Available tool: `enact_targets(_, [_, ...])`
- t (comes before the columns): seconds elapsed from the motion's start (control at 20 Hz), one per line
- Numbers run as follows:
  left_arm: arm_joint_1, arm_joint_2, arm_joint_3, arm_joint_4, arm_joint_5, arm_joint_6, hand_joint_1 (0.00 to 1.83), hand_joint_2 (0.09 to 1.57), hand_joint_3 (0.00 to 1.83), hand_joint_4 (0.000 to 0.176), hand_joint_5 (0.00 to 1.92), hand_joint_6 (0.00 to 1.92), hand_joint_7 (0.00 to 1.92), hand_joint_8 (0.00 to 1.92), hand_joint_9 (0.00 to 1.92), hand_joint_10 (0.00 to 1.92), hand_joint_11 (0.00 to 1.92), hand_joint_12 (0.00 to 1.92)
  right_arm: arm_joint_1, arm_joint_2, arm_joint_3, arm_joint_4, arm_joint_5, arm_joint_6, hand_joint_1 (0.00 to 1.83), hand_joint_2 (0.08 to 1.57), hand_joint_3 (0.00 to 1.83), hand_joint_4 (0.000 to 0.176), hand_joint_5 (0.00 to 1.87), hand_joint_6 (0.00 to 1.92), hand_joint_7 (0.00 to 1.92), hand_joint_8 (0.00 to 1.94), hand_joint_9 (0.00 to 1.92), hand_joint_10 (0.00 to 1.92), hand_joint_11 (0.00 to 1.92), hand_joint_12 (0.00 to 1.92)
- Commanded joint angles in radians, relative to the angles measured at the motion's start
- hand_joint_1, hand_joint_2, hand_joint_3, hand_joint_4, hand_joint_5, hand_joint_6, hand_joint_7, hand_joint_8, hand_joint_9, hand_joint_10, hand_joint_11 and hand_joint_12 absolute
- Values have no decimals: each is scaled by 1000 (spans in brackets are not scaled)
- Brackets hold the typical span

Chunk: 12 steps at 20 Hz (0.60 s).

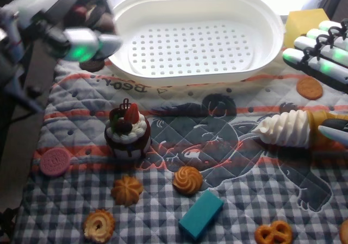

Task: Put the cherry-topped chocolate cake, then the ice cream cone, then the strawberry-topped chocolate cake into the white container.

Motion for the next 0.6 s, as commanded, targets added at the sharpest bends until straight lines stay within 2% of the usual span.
enact_targets(0.0, [-23, -6, 13, 35, -73, -5, 1089, 1332, 0, 28, 599, 1562, 598, 1629, 416, 1744, 373, 1921, 7, 2, 4, -1, 122, -4, 571, 1343, 4, 0, 0, 0, 0, 0, 0, 0, 17, 8])
enact_targets(0.1, [-54, -45, 52, 36, -33, -5, 1081, 1341, 1, 25, 607, 1580, 555, 1660, 350, 1746, 262, 1921, 7, -3, 7, -1, 122, -3, 547, 1349, 5, 0, 0, 0, 0, 0, 0, 0, 12, 10])
enact_targets(0.15, [-68, -65, 76, 30, -10, -5, 1075, 1349, 2, 18, 560, 1597, 579, 1685, 388, 1807, 380, 1921, 7, -5, 8, -1, 122, -3, 519, 1354, 7, 0, 0, 0, 0, 0, 0, 0, 32, 22])
enact_targets(0.2, [-80, -90, 105, 20, 15, -5, 1095, 1326, 0, 15, 581, 1547, 631, 1611, 408, 1684, 368, 1921, 7, -6, 8, -1, 122, -3, 460, 1366, 0, 0, 0, 0, 0, 0, 0, 0, 0, 493])
enact_targets(0.25, [-87, -112, 128, 7, 31, -5, 1095, 1326, 0, 15, 581, 1547, 631, 1611, 408, 1684, 368, 1921, 7, -7, 8, -1, 122, -3, 460, 1366, 0, 0, 0, 0, 0, 0, 0, 0, 0, 493])
enact_targets(0.3, [-90, -129, 151, -7, 47, -5, 1104, 1320, 0, 0, 583, 1514, 650, 1613, 422, 1673, 377, 1921, 7, -8, 8, -1, 122, -3, 476, 1357, 0, 0, 0, 0, 0, 0, 0, 0, 0, 668])
enact_targets(0.35, [-94, -152, 178, -21, 68, -5, 1119, 1311, 0, 0, 569, 1496, 688, 1584, 468, 1659, 468, 1921, 7, -10, 9, -1, 122, -3, 475, 1357, 0, 0, 0, 0, 0, 0, 0, 0, 0, 780])
enact_targets(0.4, [-95, -171, 201, -37, 85, -5, 1175, 1183, 0, 0, 450, 1097, 402, 1210, 382, 1454, 299, 1872, 7, -11, 9, -1, 121, -3, 489, 1357, 0, 0, 0, 0, 0, 0, 0, 0, 0, 895])
enact_targets(0.45, [-97, -184, 219, -50, 102, 0, 1141, 1152, 0, 0, 321, 938, 317, 1042, 297, 1348, 194, 1839, 7, -11, 9, -1, 121, -3, 488, 1361, 2, 0, 0, 0, 0, 0, 0, 0, 0, 899])
enact_targets(0.5, [-100, -209, 244, -101, 127, 53, 1141, 1152, 0, 0, 321, 938, 317, 1042, 297, 1348, 194, 1839, 6, -11, 9, -1, 121, -2, 488, 1361, 2, 0, 0, 0, 0, 0, 0, 0, 0, 899])
enact_targets(0.55, [-100, -228, 260, -138, 139, 106, 1034, 1111, 0, 0, 214, 684, 256, 591, 120, 1105, 7, 1732, 6, -12, 9, -1, 121, -2, 500, 1361, 1, 0, 0, 0, 0, 0, 0, 0, 0, 863])
